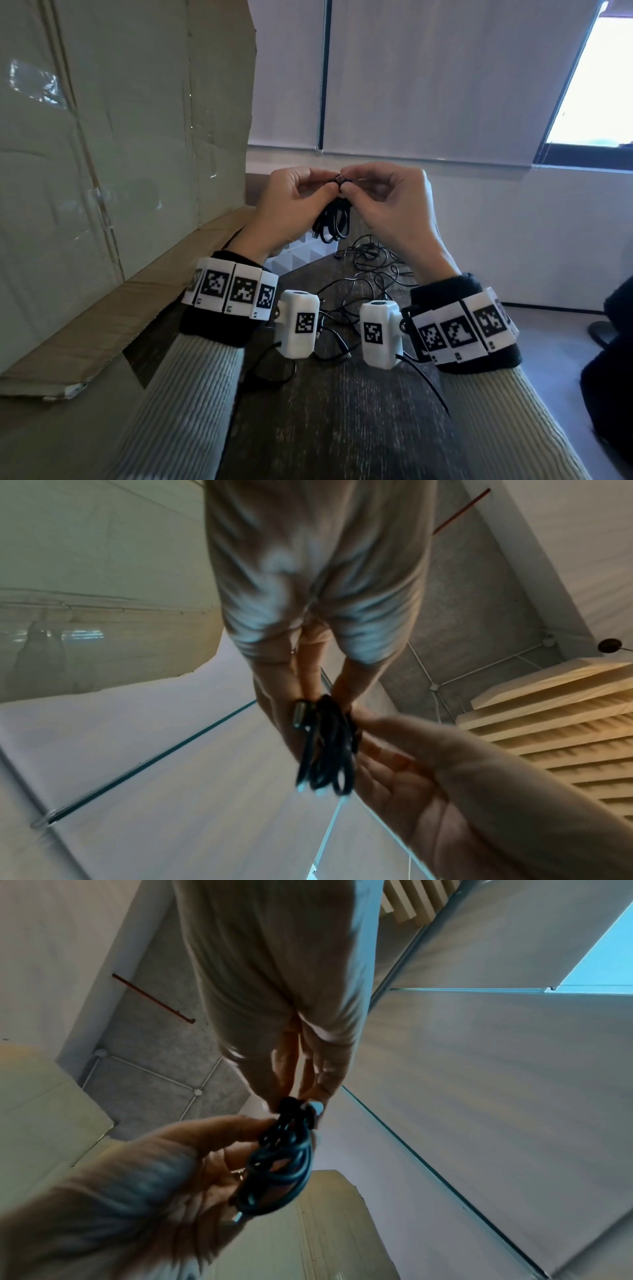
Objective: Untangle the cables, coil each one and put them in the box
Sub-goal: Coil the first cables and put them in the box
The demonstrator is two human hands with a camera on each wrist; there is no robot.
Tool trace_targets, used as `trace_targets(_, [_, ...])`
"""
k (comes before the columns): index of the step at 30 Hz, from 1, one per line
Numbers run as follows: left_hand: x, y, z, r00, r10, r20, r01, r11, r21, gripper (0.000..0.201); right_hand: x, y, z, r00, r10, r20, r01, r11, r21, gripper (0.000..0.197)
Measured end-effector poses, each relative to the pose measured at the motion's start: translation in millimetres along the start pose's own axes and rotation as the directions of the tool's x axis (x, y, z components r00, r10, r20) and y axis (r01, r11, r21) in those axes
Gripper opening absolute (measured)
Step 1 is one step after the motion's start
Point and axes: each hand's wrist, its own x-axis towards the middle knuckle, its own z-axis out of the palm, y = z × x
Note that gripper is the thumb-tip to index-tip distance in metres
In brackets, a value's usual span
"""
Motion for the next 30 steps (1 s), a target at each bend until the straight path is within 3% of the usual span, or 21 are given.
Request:
trace_targets(6, [5,-5,9,0.969,0.039,-0.243,-0.035,0.999,0.023,0.019,1,-5,0,0.994,-0.103,-0.037,0.096,0.98,-0.174,0.009])
trace_targets(11, [4,-4,7,0.911,0.263,-0.319,-0.203,0.957,0.21,0.02,-2,-7,6,0.987,-0.159,-0.019,0.156,0.984,-0.084,0.014])
trace_targets(14, [3,-8,9,0.849,0.433,-0.302,-0.287,0.859,0.424,0.021,-3,-7,5,0.985,-0.172,0.01,0.172,0.978,-0.119,0.015])
trace_targets(19, [5,-16,10,0.779,0.583,-0.23,-0.269,0.643,0.717,0.016,-7,-9,8,0.984,-0.165,0.06,0.175,0.947,-0.269,0.018])
trace_targets(21, [4,-16,12,0.802,0.561,-0.206,-0.284,0.662,0.694,0.021,-6,-9,10,0.995,-0.101,0.007,0.098,0.954,-0.282,0.016])
trace_targets(25, [3,-14,12,0.859,0.457,-0.231,-0.29,0.806,0.516,0.025,-6,-11,8,0.997,-0.038,-0.072,0.016,0.959,-0.282,0.013])
trace_targets(30, [1,-11,20,0.892,0.403,-0.204,-0.298,0.864,0.405,0.021,-6,-8,4,0.991,0.002,-0.137,-0.04,0.96,-0.278,0.012])
